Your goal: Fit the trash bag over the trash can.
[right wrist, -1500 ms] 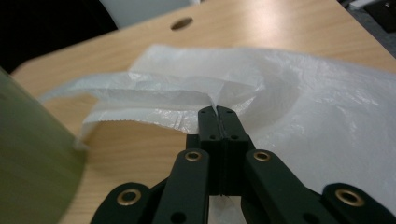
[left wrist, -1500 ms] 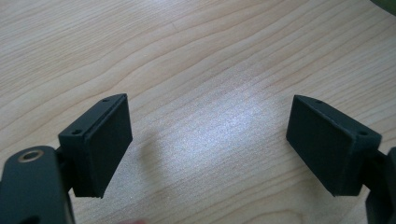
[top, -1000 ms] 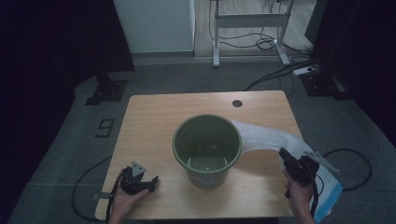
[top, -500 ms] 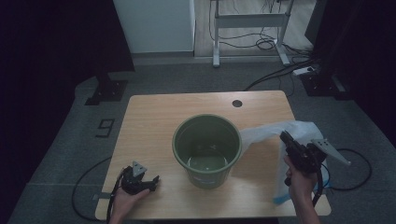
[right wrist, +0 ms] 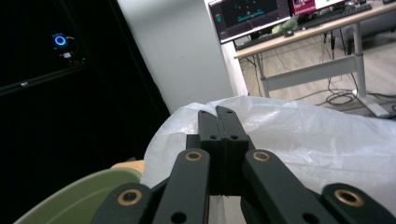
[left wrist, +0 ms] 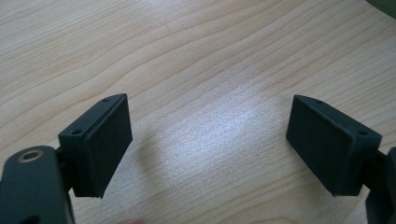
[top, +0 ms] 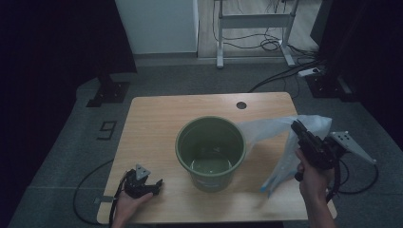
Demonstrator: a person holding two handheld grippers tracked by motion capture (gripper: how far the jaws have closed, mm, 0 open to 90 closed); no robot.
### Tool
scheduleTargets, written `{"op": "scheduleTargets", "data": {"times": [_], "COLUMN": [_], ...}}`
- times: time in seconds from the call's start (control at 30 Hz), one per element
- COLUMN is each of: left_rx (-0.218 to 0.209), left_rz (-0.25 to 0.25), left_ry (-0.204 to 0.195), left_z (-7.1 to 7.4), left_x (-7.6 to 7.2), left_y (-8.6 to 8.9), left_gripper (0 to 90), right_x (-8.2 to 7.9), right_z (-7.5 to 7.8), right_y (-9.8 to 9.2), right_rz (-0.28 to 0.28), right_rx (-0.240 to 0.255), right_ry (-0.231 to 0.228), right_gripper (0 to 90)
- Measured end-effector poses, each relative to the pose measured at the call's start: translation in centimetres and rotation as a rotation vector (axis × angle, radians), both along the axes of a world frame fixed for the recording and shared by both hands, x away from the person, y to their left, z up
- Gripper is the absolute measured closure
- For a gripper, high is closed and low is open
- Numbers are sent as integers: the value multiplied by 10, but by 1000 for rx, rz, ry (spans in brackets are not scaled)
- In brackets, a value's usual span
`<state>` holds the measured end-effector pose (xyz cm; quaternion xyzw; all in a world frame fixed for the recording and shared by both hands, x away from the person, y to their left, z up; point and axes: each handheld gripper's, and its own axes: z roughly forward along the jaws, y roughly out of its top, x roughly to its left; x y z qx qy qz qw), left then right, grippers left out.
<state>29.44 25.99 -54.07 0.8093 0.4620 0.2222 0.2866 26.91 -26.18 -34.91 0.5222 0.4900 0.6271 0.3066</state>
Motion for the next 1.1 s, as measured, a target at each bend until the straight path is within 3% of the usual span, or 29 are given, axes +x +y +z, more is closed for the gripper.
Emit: {"op": "scheduleTargets", "data": {"times": [0.53,0.7,0.73,0.8,0.83,1.1], "left_rx": [-4,-9,-10,-10,-13,-21], "left_rz": [3,5,5,6,6,7], "left_ry": [3,4,4,4,4,8], "left_z": [-1,-1,-1,-1,-1,-2], "left_x": [0,1,1,1,1,1], "left_y": [0,1,1,1,1,2], "left_gripper": [142,142,142,142,142,142], "right_x": [-12,-17,-20,-22,-26,-30], "right_z": [45,68,79,83,95,106], "right_y": [6,10,12,13,17,36], "right_rz": [21,26,29,31,39,83], "right_rx": [-1,-6,-13,-16,-23,-30], "right_ry": [-107,-149,-172,-178,-206,-234], "right_gripper": [892,893,892,893,892,893]}}
